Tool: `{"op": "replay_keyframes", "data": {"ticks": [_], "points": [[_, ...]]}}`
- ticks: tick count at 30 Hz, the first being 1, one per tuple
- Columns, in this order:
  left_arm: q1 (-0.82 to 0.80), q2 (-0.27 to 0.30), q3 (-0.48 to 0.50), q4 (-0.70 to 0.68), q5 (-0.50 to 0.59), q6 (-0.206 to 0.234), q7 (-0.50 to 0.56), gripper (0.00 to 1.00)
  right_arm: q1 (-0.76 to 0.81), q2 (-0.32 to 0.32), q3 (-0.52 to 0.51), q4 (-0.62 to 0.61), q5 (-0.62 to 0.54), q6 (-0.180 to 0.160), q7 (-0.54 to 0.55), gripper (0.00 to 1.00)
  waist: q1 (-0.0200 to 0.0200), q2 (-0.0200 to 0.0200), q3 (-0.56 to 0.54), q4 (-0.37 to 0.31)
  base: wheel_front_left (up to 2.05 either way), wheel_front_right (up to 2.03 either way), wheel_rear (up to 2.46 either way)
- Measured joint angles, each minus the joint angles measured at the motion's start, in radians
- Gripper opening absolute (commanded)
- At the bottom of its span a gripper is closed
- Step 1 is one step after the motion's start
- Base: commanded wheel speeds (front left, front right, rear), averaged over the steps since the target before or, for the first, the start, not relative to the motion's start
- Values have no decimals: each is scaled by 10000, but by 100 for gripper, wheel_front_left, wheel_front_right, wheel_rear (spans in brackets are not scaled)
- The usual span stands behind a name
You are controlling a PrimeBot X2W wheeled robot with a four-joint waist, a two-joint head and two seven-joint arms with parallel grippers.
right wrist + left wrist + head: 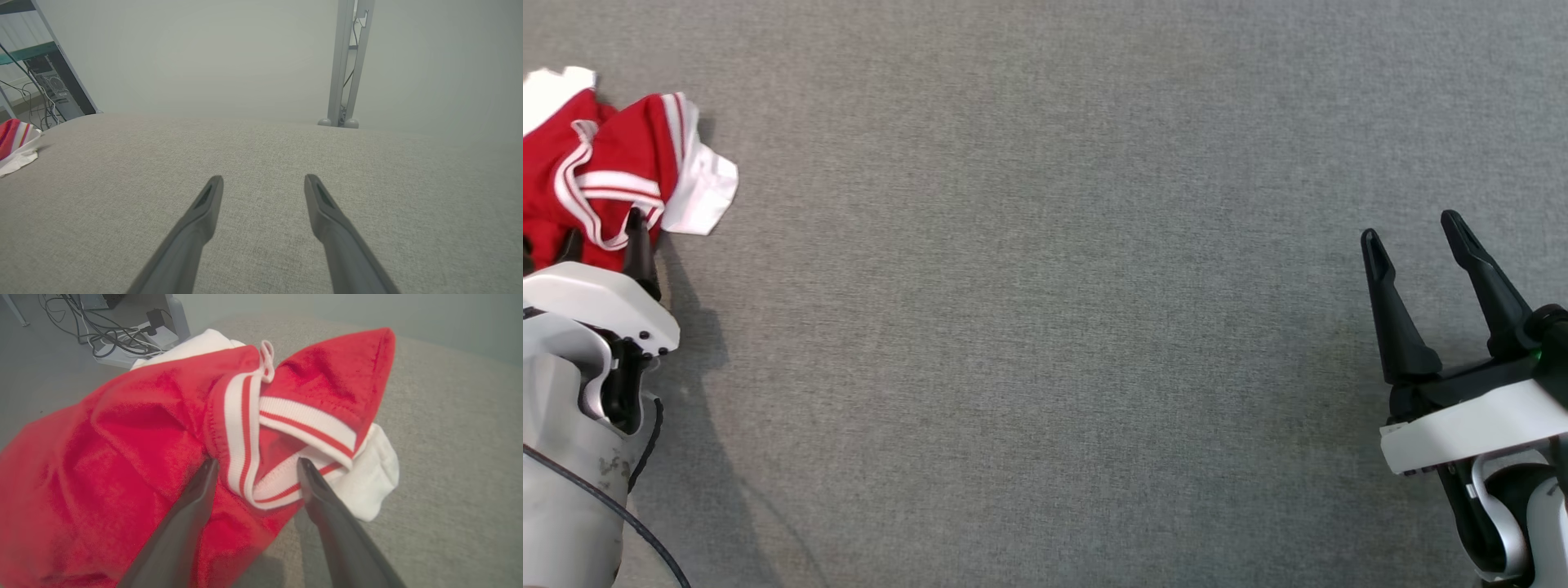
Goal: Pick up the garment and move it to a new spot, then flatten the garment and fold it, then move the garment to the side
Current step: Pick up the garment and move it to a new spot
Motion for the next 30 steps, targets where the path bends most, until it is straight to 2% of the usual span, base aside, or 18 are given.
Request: {"op": "replay_keyframes", "data": {"ticks": [3, 4, 5, 11, 15, 20, 25, 26, 30], "points": [[-317, 8, 128, 771, -184, -209, -81, 100, -81, -8, 4, 46, 0, 0, -75, 100, 0, 0, 136, -141, 0, 0, 0], [-411, 8, 148, 953, -219, -305, -121, 36, -84, -10, -10, 65, 0, 0, -82, 100, 0, 0, 160, -167, 0, 0, 0], [-492, 2, 176, 1104, -278, -376, -236, 0, -86, -8, -38, 88, 0, 0, -86, 100, 0, 0, 168, -180, 0, 0, 0], [-687, 81, 207, 1517, -247, -460, -1068, 0, -85, 63, -140, 305, 0, 0, -257, 100, 1, 0, -87, -164, 0, 0, 0], [-633, 251, 336, 1026, -12, -347, -1321, 0, -42, 136, -163, 430, 0, 0, -401, 100, 0, 0, -447, -136, 0, 0, 0], [243, 474, 1005, -1398, 617, 192, -1350, 0, 179, 240, -182, 637, 6, 0, -537, 100, 0, 0, -1056, -88, 0, 0, 0], [1932, 276, 1453, -4203, 1313, 756, -1350, 0, 521, 364, -272, 796, 84, 0, -662, 100, 0, 0, -1788, -26, 0, 0, 0], [1932, 276, 1453, -4203, 1313, 756, -1350, 0, 521, 364, -272, 796, 84, 0, -662, 100, 0, 0, -1788, -26, 0, 0, 0], [3399, 157, 1436, -6385, 1607, 1283, -1300, 0, 848, 464, -341, 924, 111, 0, -686, 100, 0, 0, -2382, 21, 0, 0, 0]]}}
